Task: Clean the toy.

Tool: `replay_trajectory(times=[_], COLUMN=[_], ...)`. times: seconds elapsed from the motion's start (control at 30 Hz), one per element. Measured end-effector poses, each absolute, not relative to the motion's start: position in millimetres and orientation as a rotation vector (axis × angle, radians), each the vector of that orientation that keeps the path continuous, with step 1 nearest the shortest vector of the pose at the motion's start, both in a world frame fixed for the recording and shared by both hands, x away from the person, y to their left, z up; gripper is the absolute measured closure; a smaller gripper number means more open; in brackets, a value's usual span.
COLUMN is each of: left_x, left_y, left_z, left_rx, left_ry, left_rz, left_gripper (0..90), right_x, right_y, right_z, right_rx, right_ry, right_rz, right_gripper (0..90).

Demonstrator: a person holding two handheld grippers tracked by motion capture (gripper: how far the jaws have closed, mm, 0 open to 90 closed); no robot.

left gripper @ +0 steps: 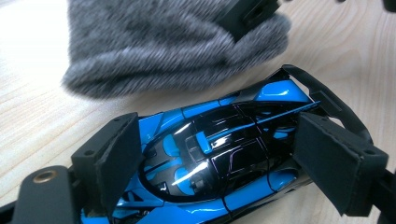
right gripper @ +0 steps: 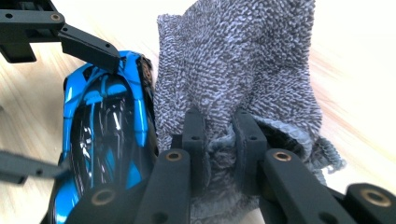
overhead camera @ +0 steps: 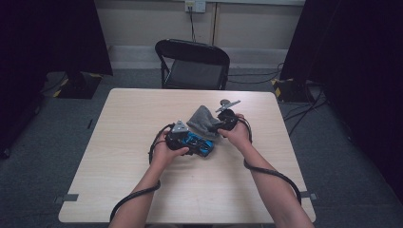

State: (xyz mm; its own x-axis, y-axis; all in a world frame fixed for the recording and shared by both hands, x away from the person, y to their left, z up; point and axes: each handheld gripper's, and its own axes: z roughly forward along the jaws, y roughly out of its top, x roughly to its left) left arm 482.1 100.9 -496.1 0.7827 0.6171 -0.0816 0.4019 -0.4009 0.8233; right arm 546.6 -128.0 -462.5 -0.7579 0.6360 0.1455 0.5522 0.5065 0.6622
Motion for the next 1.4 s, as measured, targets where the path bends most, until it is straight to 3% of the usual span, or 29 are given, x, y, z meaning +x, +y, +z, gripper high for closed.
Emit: replay_trajectory(times=[0.33, 1.4], left_x=[482.7, 481.9], left_y=[101.4, 102.7], left_z=[-496.4, -497.3], left_rx=[2.042, 2.032], left_ry=[0.759, 0.763], left_rz=[0.290, 0.295], left_gripper=[15.1, 15.1], right_x=[550.8, 552.5], right_y=[-103.5, -101.3], right_z=[-475.2, -483.2], right_rx=[0.948, 0.928], right_ry=[2.702, 2.723], right_rz=[1.042, 1.044], right_gripper=[77.8, 77.9])
